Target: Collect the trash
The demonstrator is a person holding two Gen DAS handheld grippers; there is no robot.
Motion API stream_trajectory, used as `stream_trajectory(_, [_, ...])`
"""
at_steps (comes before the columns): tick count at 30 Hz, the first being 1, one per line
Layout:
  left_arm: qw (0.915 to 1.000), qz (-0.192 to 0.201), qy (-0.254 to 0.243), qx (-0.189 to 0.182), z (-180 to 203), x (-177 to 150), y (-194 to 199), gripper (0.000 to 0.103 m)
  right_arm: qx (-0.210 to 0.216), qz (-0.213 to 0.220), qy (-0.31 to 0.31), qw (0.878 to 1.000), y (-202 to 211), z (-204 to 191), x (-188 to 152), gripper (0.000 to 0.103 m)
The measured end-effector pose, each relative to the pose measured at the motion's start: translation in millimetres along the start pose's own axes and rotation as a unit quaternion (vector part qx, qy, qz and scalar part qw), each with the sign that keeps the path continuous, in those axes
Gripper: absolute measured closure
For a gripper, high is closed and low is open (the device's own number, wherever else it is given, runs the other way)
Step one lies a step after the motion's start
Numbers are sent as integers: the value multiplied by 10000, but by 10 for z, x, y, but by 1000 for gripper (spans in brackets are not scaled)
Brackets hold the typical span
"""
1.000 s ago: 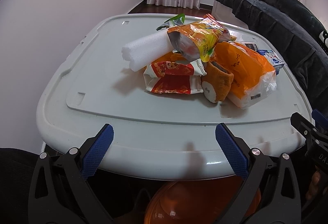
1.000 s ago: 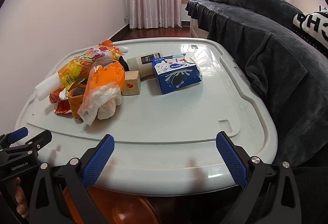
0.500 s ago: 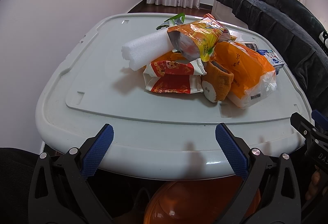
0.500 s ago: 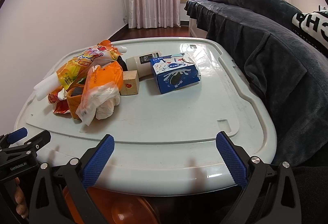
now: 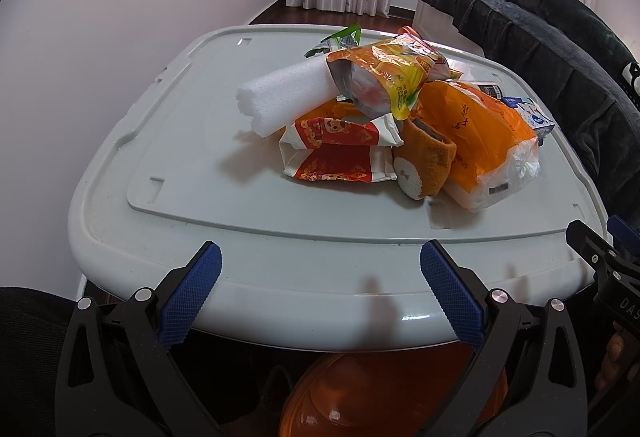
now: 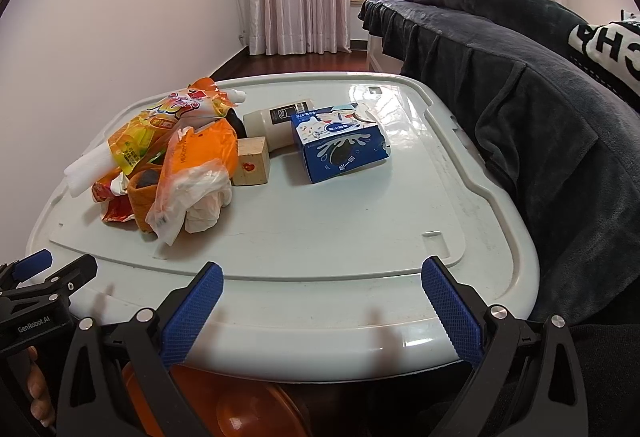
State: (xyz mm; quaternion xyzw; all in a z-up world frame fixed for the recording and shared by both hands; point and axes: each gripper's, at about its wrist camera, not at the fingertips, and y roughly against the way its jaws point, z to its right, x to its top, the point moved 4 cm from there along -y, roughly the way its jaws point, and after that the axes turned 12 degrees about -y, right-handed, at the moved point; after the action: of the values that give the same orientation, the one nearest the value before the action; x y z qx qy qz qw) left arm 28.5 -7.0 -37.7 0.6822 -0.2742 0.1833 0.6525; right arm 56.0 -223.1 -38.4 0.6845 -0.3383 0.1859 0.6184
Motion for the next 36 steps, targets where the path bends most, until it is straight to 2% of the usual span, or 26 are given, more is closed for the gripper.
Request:
stream_trajectory(16, [10000,-8,27,-50,-7,7,-5,6,-19,-43,-32,10000,-38,16,27,5])
stream_trajectory(21, [9999,-22,94,-122,-33,5,-14,6,-69,8,126,9999,-34,12,111,5])
stream_trajectory(24, [9999,-24,107,-98,-65,4,-11,6,-82,31,293,9995,-56,-45,245,5])
stream_trajectory(29, [9999,-55,109,-61,-88,16,-6,6,-51,99,586,9982,-171,-52,651,5])
stream_trajectory(31, [9999,-74,130,-68,-98,20,-8,6,25,20,740,9973,-288,-64,799,5])
stream_trajectory(33, [9999,-86,132,-63,-99,22,-10,6,177,-271,1023,9942,-498,-96,926,5])
stream_trajectory(35, [9999,-100,80,-21,-93,25,-13,6,222,-406,1081,9931,-583,-105,957,5])
stream_trajectory(36, [9999,-103,42,15,-88,22,-11,6,274,-706,1098,9911,-811,-107,1040,5])
